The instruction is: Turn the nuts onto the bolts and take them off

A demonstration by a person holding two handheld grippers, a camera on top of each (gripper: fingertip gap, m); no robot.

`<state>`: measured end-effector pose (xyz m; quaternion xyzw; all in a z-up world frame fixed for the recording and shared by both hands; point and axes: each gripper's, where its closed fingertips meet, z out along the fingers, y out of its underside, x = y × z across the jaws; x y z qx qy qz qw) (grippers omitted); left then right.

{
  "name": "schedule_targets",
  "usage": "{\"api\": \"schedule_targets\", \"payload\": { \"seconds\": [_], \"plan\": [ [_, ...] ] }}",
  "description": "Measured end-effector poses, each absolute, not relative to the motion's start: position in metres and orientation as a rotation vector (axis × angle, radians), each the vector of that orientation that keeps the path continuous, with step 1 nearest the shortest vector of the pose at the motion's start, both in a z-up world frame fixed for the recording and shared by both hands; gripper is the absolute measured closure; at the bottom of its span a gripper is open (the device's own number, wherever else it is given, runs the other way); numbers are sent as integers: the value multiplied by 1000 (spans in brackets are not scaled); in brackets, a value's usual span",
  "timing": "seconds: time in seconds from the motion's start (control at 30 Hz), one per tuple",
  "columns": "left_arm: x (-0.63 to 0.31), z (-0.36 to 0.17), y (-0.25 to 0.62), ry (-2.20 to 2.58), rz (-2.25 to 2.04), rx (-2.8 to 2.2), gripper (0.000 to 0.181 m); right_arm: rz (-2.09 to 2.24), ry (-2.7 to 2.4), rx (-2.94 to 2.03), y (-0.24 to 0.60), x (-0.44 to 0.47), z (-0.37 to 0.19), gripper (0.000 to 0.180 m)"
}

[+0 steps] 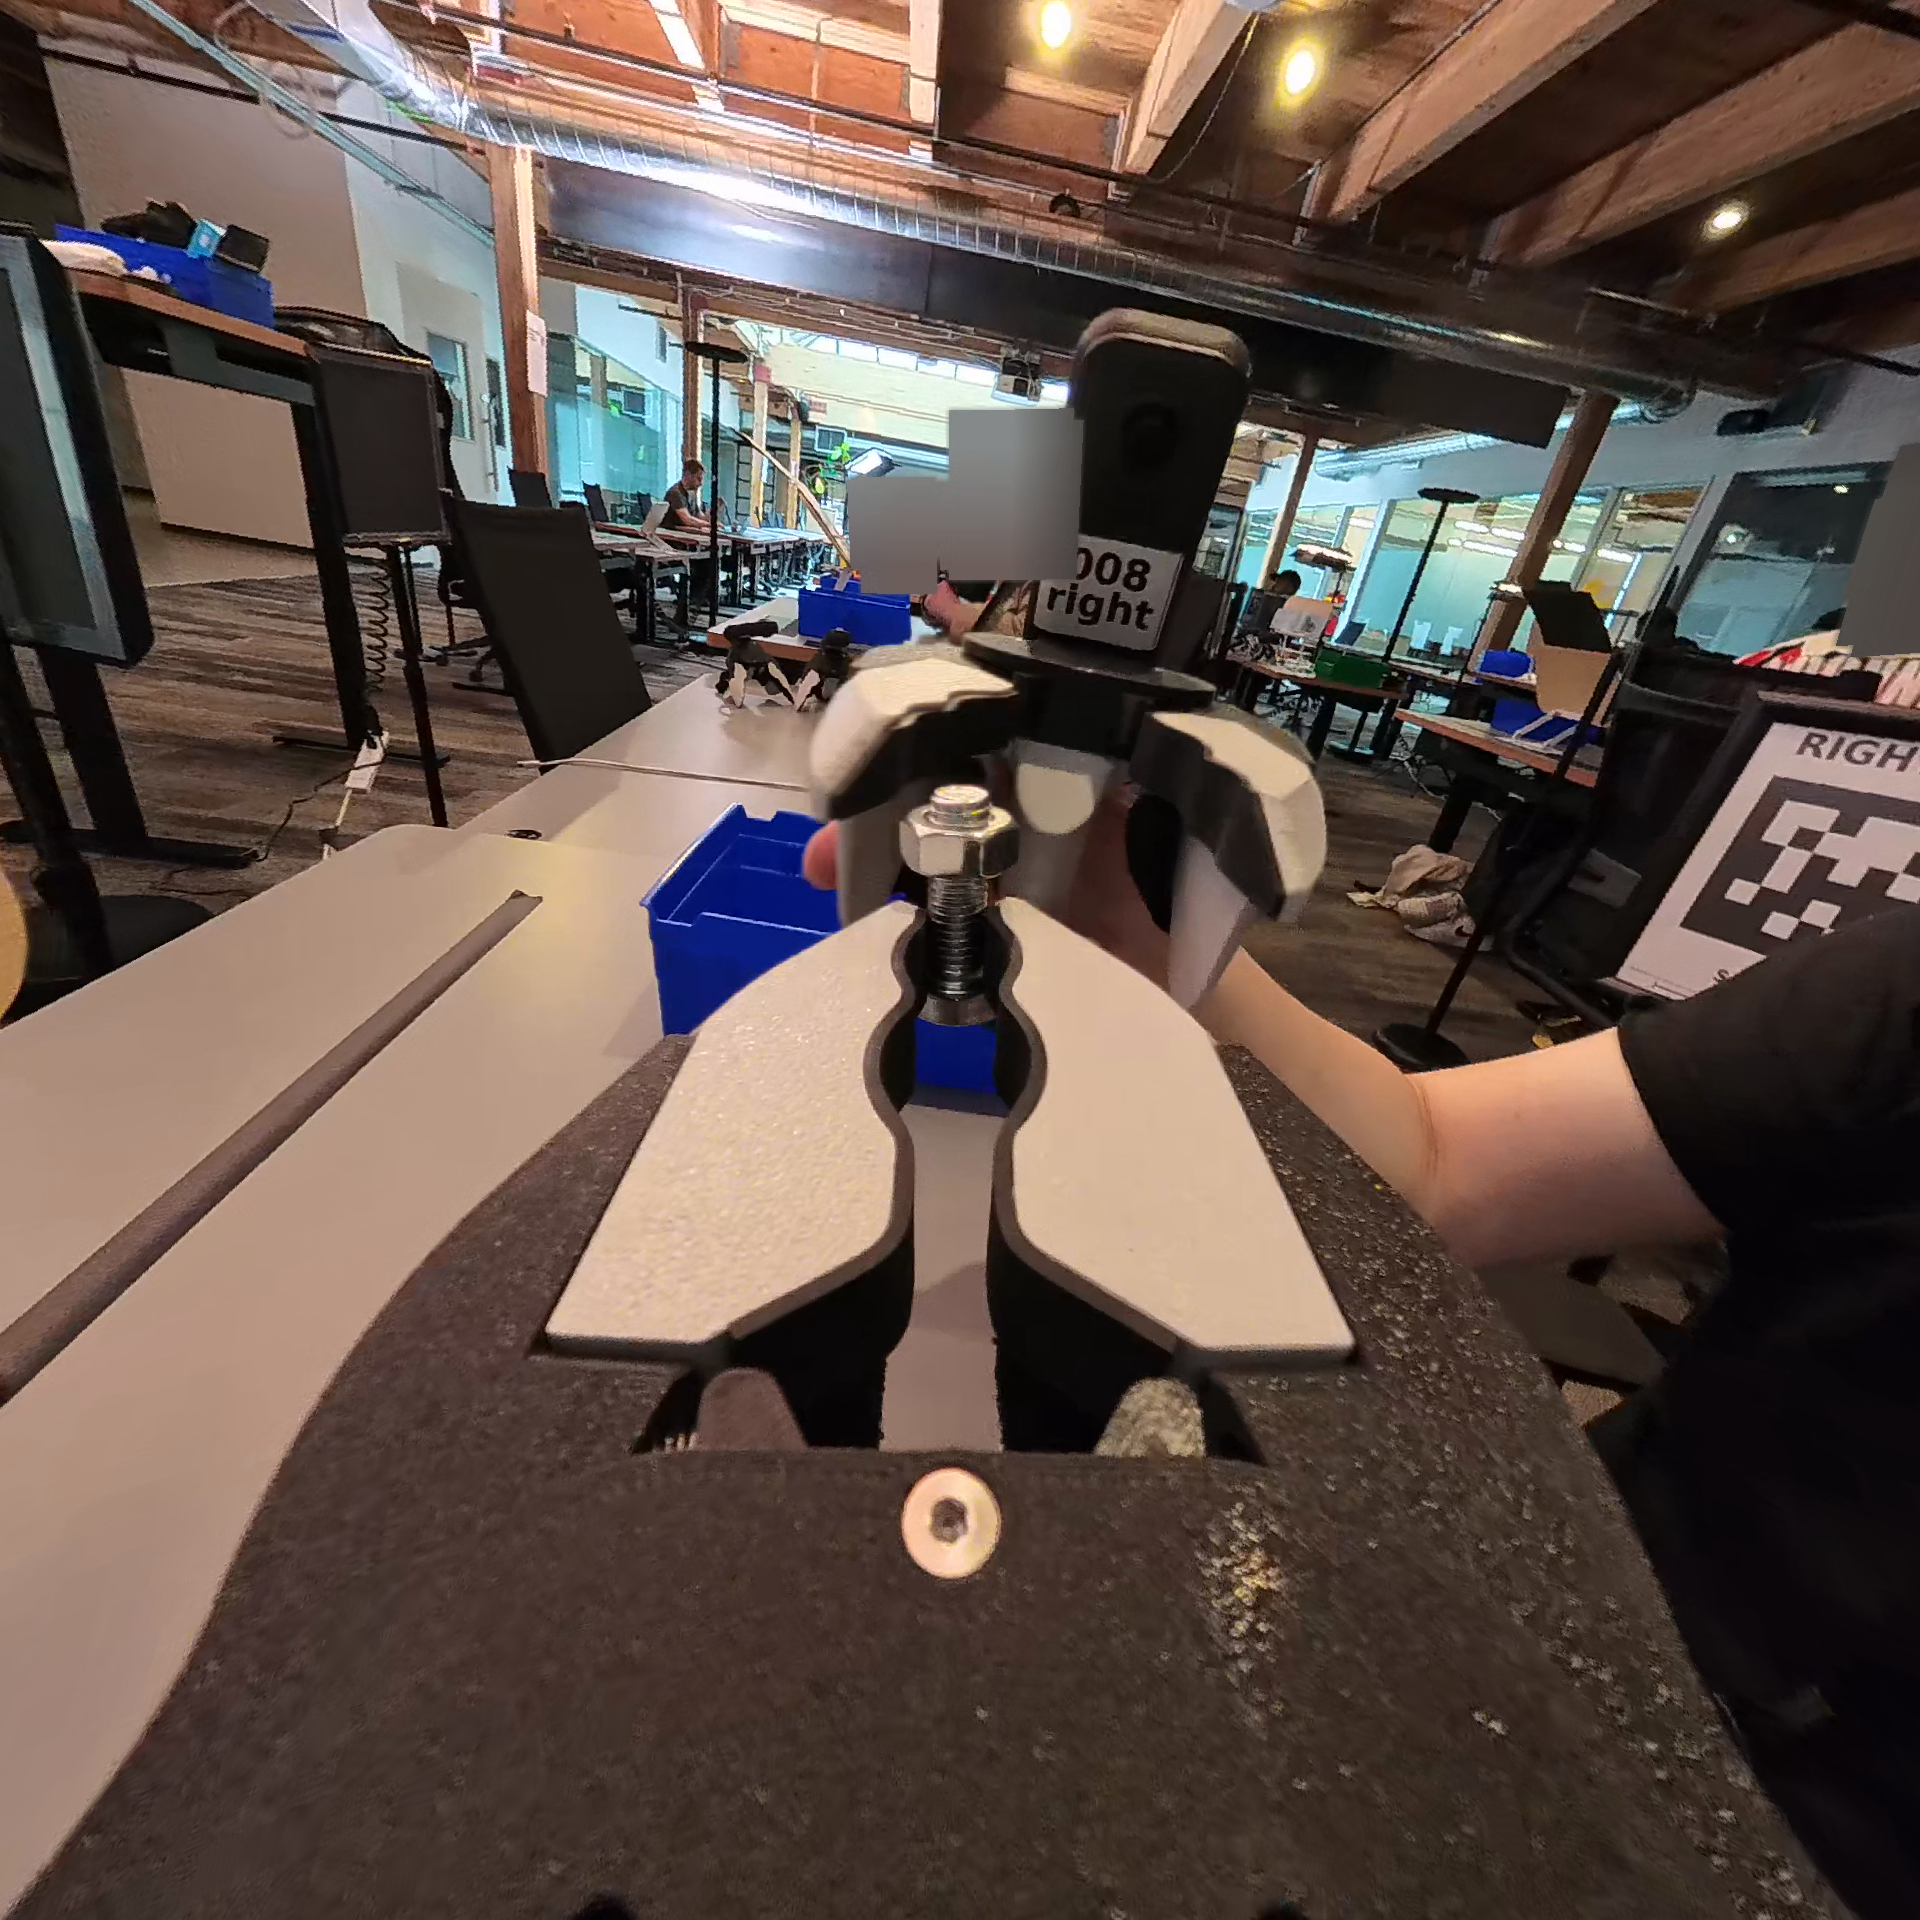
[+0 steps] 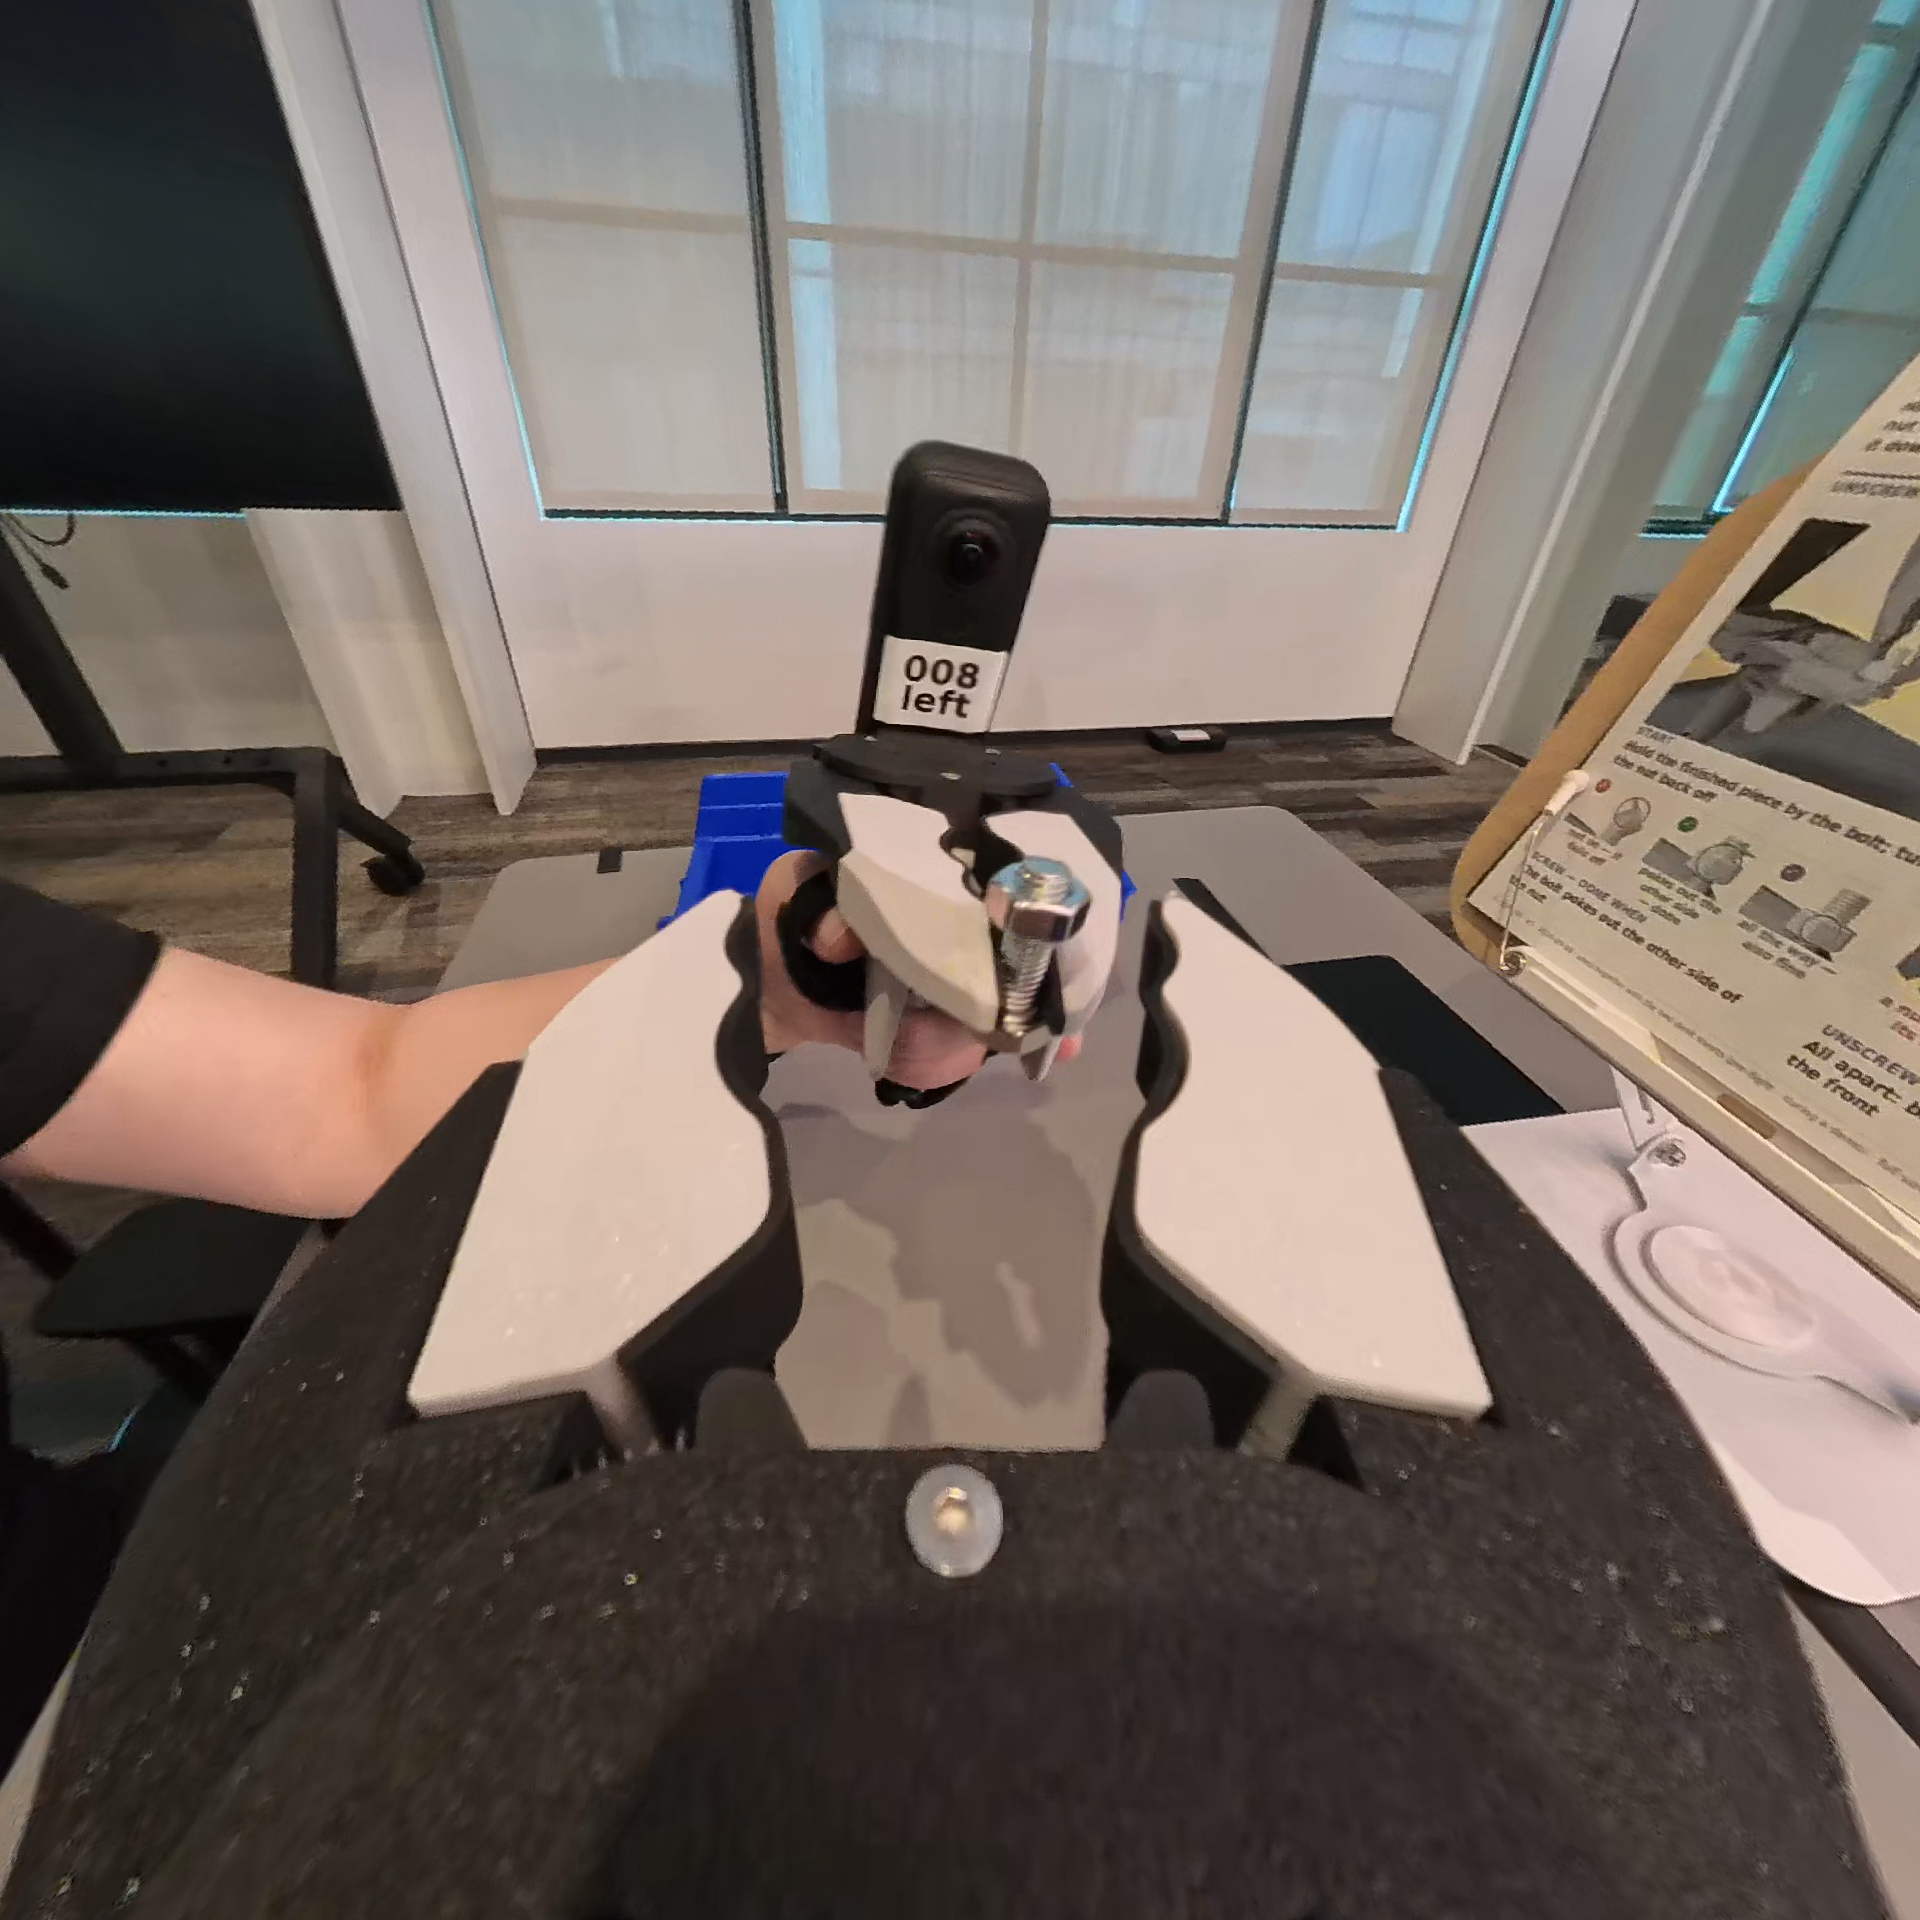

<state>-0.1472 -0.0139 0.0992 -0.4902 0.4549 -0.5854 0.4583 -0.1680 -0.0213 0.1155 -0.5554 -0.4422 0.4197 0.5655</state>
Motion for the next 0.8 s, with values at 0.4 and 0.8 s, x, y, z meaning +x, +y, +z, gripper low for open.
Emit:
{"api": "schedule_targets", "payload": {
  "seconds": [0.4, 0.8],
  "plan": [
    [-157, 101, -4, 1072, -1436, -1211, 172, 955, -1063, -1312, -24, -165, 113, 112],
    [-161, 101, 3, 1037, -1441, -1215, 172, 968, -1131, -1306, -36, -169, 109, 111]
  ]
}}
